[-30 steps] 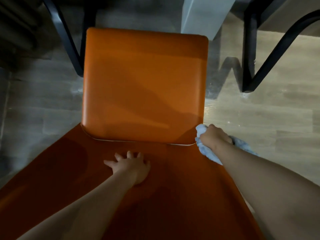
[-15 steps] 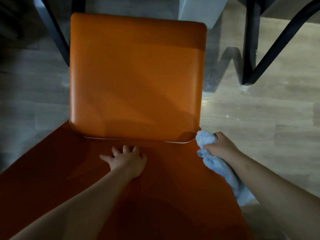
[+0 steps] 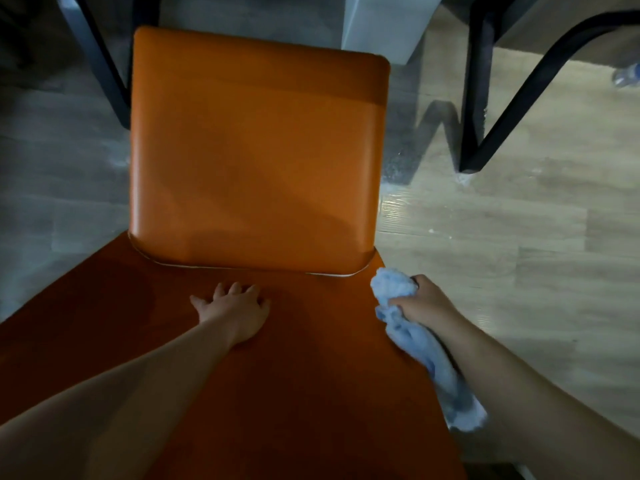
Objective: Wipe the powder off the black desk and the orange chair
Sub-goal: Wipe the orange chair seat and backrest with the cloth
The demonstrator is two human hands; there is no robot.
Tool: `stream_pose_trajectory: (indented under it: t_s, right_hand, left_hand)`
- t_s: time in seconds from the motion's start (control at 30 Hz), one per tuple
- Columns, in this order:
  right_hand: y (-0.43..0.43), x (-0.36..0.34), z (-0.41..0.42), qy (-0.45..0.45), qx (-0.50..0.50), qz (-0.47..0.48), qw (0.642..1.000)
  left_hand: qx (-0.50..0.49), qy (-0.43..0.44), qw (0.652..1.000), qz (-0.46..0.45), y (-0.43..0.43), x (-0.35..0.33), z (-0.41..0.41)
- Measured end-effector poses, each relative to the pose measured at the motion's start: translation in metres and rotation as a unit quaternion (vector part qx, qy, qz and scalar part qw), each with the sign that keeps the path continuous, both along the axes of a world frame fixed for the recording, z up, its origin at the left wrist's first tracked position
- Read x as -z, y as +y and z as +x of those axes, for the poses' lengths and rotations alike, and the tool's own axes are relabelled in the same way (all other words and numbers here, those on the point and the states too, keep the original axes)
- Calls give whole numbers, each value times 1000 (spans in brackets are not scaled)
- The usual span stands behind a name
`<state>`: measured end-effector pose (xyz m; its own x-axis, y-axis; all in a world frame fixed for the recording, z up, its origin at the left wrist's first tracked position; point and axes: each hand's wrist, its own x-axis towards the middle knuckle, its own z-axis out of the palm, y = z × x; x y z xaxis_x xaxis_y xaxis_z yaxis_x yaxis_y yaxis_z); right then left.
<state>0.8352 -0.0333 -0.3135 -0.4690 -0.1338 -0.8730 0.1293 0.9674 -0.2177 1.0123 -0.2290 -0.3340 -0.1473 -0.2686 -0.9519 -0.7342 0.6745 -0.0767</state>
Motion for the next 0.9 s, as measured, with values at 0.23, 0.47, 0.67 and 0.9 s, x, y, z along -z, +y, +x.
stream_pose_trajectory:
  t_s: [0.23, 0.47, 0.67, 0.9]
  right_hand:
    - [-27, 10, -5, 35, 16, 59, 998]
    - [6, -41, 14, 24, -53, 3, 998]
    - [-15, -37, 10, 34, 0, 22, 999]
    - [18, -108, 30, -3, -77, 7, 997]
  left_hand:
    - [-6, 17, 999, 47, 2, -17, -1]
    - [11, 33, 997, 68, 8, -32, 5]
    - [16, 98, 985, 139, 4, -51, 19]
    - [28, 128, 981, 140, 3, -72, 33]
